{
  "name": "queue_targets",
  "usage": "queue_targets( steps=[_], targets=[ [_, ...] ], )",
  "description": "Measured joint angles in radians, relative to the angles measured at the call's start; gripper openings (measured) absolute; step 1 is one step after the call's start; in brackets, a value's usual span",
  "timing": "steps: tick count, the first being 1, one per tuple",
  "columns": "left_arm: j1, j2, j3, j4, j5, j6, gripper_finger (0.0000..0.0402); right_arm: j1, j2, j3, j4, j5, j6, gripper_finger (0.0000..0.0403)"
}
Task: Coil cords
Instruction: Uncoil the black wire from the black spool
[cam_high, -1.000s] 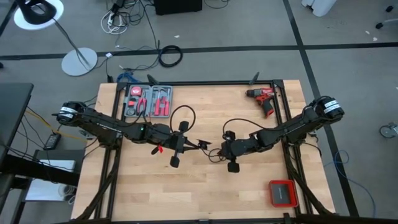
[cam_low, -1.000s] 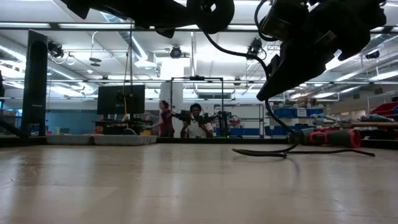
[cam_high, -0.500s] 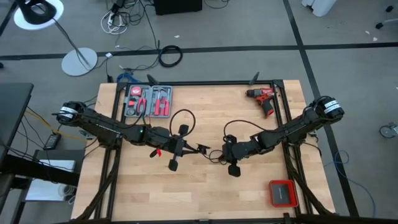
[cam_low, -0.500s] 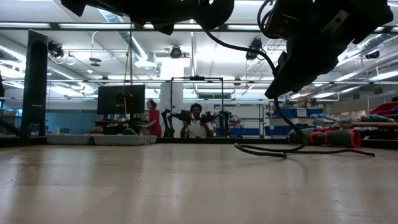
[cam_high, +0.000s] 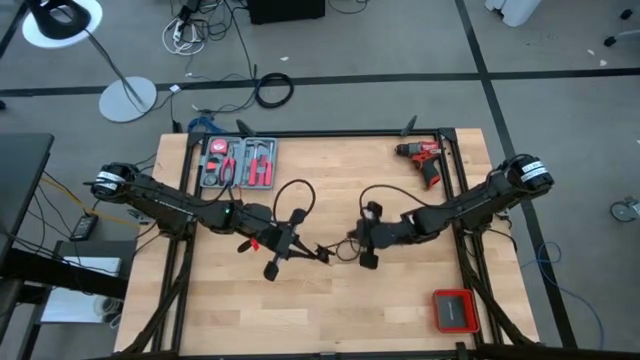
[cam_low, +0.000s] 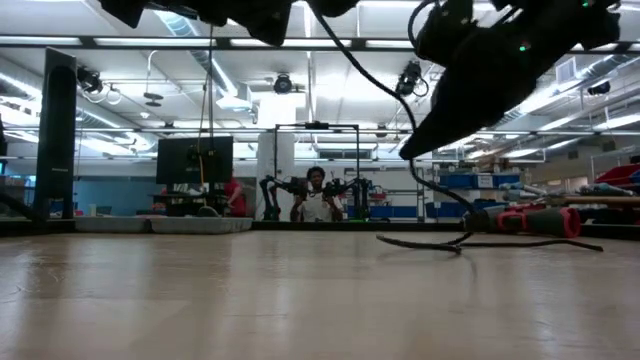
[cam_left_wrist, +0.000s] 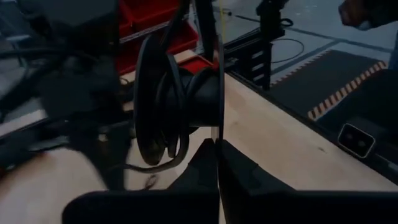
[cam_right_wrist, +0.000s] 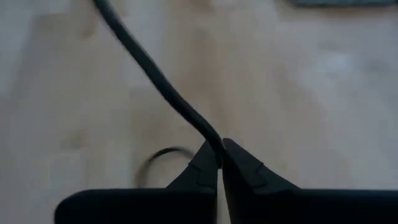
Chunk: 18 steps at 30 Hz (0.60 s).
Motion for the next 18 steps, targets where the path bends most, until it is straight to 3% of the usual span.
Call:
queue_targets(
  steps=[8, 18],
  targets=[
    [0.014, 0.000, 0.000, -0.093, -0.073, -0.007, 0.0000, -0.099, 0.000, 0.000, 0.167, 0.033, -0.167, 0.0006],
    [0.034, 0.000, 0.000, -0.187, -0.176, -0.053, 0.0000, -0.165, 0.000, 0.000, 0.232, -0.094, -0.294, 0.0008]
  ],
)
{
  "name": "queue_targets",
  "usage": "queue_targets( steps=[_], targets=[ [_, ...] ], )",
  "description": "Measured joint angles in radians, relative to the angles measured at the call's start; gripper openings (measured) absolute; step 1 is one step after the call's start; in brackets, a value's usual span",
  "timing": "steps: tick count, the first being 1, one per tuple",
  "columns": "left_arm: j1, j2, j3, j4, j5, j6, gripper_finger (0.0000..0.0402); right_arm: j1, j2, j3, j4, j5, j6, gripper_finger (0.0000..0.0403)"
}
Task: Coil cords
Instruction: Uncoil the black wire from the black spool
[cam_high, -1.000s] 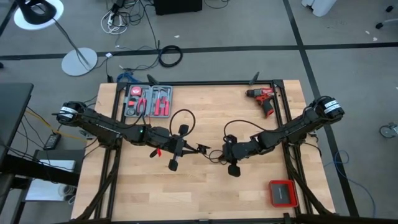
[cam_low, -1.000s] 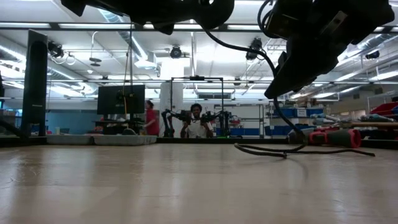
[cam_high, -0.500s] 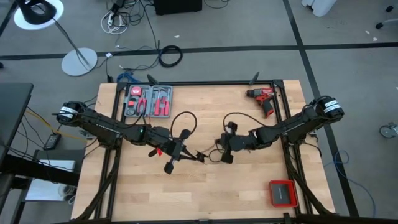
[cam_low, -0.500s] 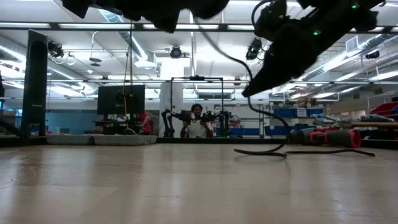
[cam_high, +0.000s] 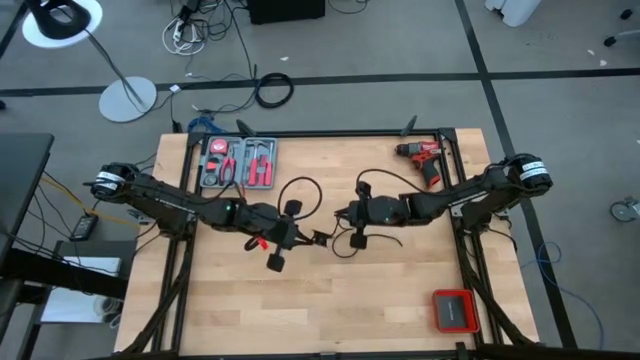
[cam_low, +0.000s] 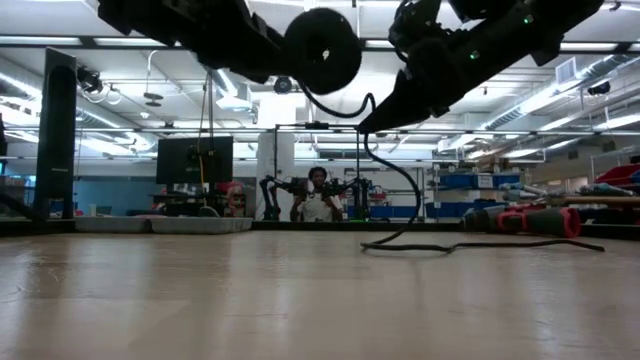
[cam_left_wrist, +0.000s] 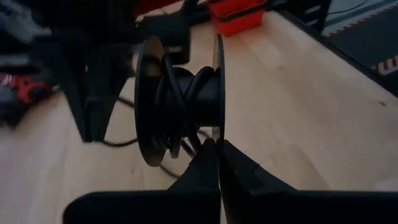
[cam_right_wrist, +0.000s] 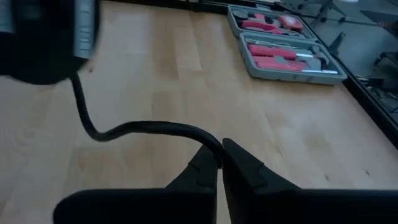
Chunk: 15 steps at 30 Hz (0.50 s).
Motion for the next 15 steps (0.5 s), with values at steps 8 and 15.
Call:
queue_targets(
  steps=[8, 15],
  targets=[
    [0.011, 0.000, 0.000, -0.046, -0.002, -0.063, 0.0000, -0.009, 0.000, 0.000, 0.051, -0.018, -0.029, 0.0008],
    [0.011, 0.000, 0.000, -0.046, -0.002, -0.064, 0.0000, -0.029, 0.000, 0.000, 0.078, -0.044, -0.056, 0.0008]
  ],
)
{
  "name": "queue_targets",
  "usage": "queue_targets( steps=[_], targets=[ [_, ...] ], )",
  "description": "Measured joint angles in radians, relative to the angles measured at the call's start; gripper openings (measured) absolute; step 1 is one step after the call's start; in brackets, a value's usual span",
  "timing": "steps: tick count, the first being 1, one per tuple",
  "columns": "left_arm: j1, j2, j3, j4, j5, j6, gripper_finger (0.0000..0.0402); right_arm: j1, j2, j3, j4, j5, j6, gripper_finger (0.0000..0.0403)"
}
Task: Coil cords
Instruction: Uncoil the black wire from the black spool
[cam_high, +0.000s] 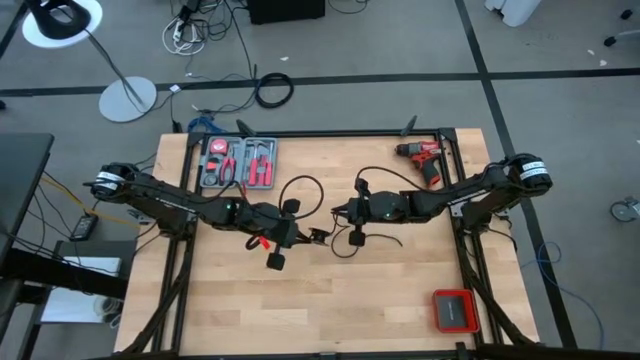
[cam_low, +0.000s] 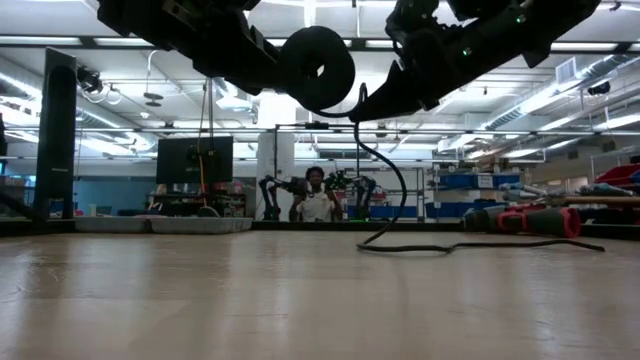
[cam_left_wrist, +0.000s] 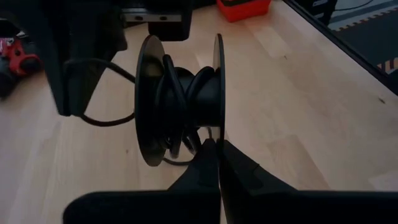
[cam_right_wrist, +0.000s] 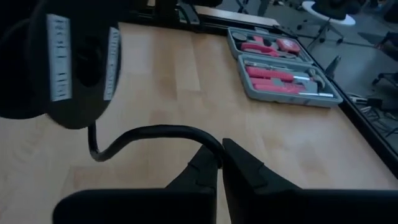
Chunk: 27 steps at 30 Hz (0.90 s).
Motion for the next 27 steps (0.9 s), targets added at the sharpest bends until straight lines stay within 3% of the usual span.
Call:
queue_targets(
  steps=[23, 27],
  targets=[
    [0.000, 0.000, 0.000, -0.057, -0.021, -0.019, 0.0000, -0.040, 0.000, 0.000, 0.076, -0.036, -0.048, 0.0008],
    [0.010, 0.000, 0.000, -0.094, -0.041, -0.019, 0.0000, -0.066, 0.000, 0.000, 0.098, -0.093, -0.053, 0.0008]
  ],
)
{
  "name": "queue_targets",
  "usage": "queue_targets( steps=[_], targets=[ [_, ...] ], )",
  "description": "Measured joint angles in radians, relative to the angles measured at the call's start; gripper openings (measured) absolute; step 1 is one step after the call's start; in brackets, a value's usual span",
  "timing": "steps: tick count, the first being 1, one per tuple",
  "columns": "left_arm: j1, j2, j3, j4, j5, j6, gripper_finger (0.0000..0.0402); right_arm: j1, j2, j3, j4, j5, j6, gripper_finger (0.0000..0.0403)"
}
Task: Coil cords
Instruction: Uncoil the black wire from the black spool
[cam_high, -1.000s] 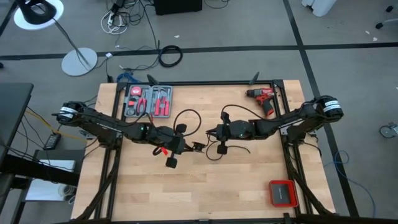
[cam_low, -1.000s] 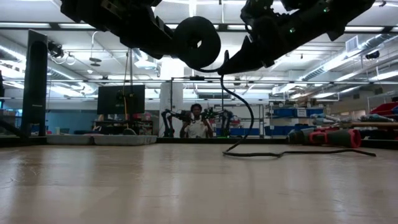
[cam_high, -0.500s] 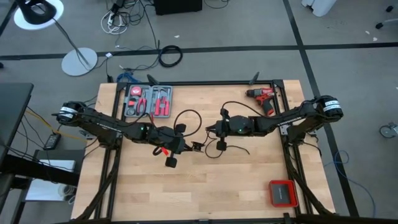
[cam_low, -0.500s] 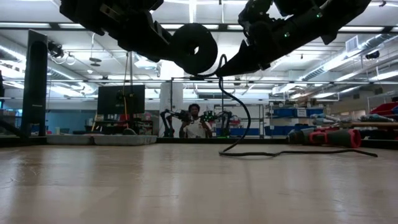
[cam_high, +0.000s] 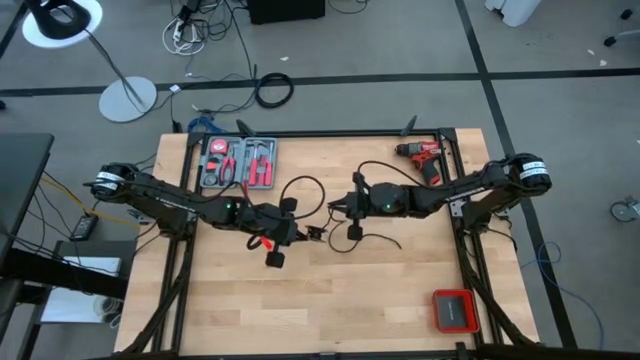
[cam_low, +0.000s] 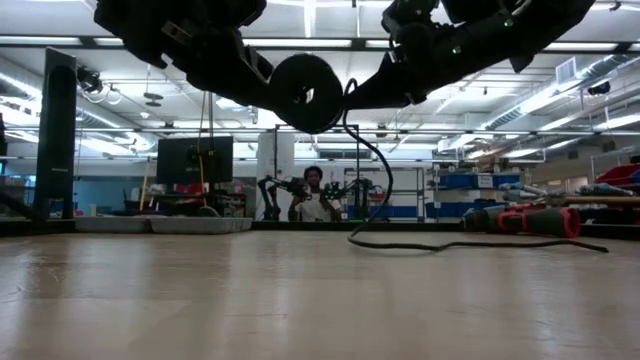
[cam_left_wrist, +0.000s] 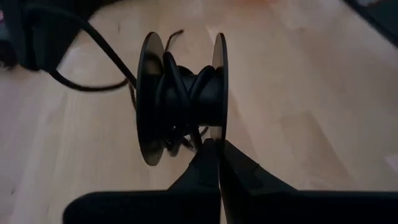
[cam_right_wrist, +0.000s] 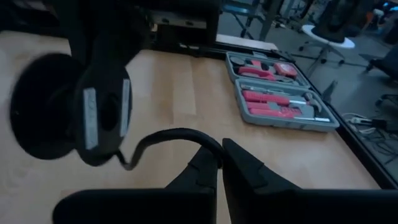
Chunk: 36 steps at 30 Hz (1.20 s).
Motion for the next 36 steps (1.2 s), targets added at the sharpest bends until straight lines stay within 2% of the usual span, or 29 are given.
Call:
queue_targets(
  steps=[5, 13, 16, 21, 29, 32, 36],
  targets=[
    [0.016, -0.001, -0.020, 0.010, -0.002, 0.000, 0.0000, -0.064, 0.000, 0.000, 0.016, -0.075, 0.018, 0.0008],
    [0.038, -0.001, -0.159, 0.160, -0.002, 0.000, 0.0000, -0.130, 0.000, -0.001, 0.032, -0.111, 0.008, 0.0008],
    [0.061, -0.001, -0.179, 0.160, -0.001, -0.010, 0.0000, -0.150, 0.000, -0.001, 0.089, -0.166, 0.006, 0.0008],
    [0.091, -0.001, -0.190, 0.154, 0.030, -0.038, 0.0000, -0.173, 0.001, -0.001, 0.129, -0.222, -0.004, 0.0008],
    [0.090, 0.000, -0.190, 0.187, -0.016, -0.056, 0.0000, -0.169, 0.002, -0.001, -0.027, -0.282, 0.015, 0.0008],
    [0.090, 0.000, -0.190, 0.213, -0.043, -0.055, 0.0000, -0.169, 0.003, -0.025, 0.000, -0.332, 0.057, 0.0008],
    [0.090, 0.000, -0.190, 0.266, -0.039, -0.017, 0.0000, -0.177, 0.061, -0.091, 0.096, -0.342, 0.113, 0.0009]
  ],
)
